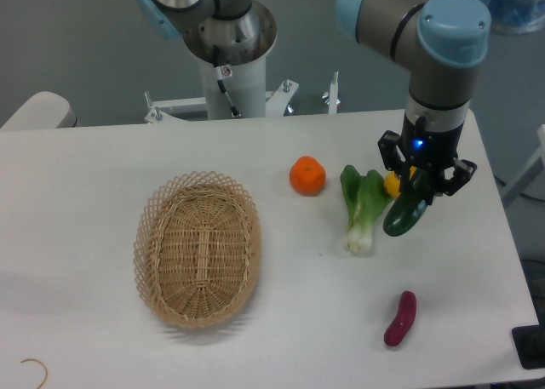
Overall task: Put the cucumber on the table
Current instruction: 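Carry the green cucumber in the gripper down beside the wicker basket, then open the gripper to release the cucumber onto the table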
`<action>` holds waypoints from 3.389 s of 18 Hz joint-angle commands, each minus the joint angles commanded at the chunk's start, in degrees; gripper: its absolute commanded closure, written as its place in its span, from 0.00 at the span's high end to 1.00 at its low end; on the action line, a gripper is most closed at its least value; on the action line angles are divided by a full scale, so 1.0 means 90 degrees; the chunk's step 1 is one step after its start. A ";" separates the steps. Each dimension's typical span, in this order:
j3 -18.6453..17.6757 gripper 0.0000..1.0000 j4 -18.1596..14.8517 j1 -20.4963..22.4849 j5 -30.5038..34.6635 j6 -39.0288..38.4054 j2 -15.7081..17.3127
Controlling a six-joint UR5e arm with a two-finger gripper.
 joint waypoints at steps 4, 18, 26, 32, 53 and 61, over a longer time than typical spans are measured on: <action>-0.0049 0.41 0.0010 -0.0020 0.0019 -0.0029 -0.0010; -0.0146 0.42 0.0039 -0.0692 0.0010 -0.1785 -0.0341; -0.0137 0.42 0.0829 -0.1688 0.0000 -0.3914 -0.1044; -0.0146 0.42 0.1561 -0.2265 0.0010 -0.4444 -0.1659; -0.0020 0.42 0.2021 -0.2393 0.0546 -0.2921 -0.2373; 0.0107 1.00 0.2226 -0.2393 0.0635 -0.2822 -0.2354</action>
